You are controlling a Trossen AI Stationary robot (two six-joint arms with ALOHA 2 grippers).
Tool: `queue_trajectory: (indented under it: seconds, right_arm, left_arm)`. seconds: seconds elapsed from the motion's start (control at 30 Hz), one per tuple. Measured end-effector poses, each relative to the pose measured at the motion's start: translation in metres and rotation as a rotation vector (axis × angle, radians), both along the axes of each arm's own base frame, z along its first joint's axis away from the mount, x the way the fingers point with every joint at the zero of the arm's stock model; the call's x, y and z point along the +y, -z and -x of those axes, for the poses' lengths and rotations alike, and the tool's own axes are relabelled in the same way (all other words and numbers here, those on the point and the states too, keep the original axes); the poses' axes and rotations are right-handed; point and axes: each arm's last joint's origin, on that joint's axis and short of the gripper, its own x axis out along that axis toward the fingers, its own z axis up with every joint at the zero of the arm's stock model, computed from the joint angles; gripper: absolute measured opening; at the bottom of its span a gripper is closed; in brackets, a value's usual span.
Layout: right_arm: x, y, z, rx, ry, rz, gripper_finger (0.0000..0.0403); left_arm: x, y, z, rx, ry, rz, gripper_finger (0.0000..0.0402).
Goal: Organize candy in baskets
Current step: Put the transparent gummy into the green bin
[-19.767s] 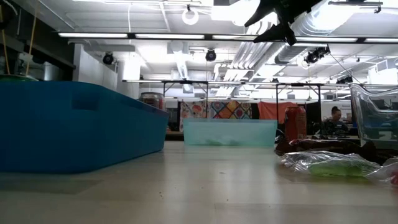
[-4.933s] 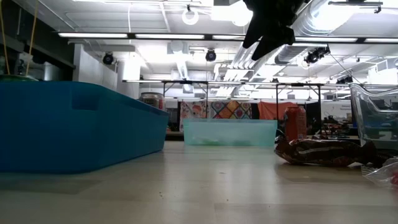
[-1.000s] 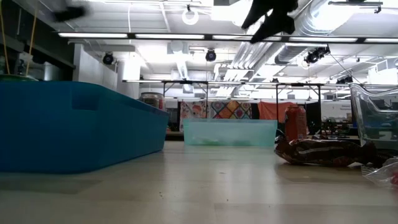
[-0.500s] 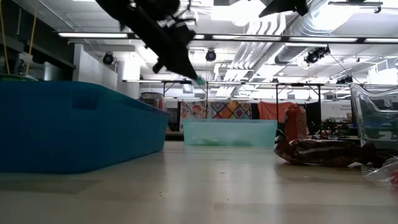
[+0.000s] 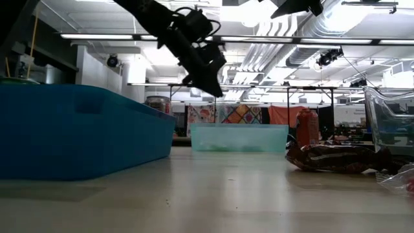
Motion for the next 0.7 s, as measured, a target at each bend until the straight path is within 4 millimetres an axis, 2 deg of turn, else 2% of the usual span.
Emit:
queue_trajectory:
  seconds: [0.2, 0.33, 0.43, 0.53, 0.7]
  right_arm:
    - [0.0, 0.0, 0.0, 0.006, -0.002, 0.004, 0.0259]
    - [0.0, 0.001, 0.001, 0.02, -0.002, 0.006, 0.0259]
    - [0.0, 0.003, 0.002, 0.041, -0.003, 0.009, 0.0259]
    - [0.0, 0.005, 0.003, 0.063, -0.004, 0.011, 0.0259]
    - [0.0, 0.007, 0.005, 0.101, -0.026, -0.002, 0.0259]
  left_arm:
    - [-0.008, -0.014, -0.007, 0.013, -0.006, -0.052, 0.0167]
    - [-0.01, -0.027, -0.003, 0.041, -0.031, 0.01, 0.0212]
    - [-0.014, -0.04, 0.003, 0.024, -0.001, 0.134, 0.0227]
    - [-0.028, -0.052, 0.013, 0.005, 0.053, 0.288, 0.023]
    - [-0.069, -0.075, 0.034, -0.086, 0.1, 0.334, 0.0226]
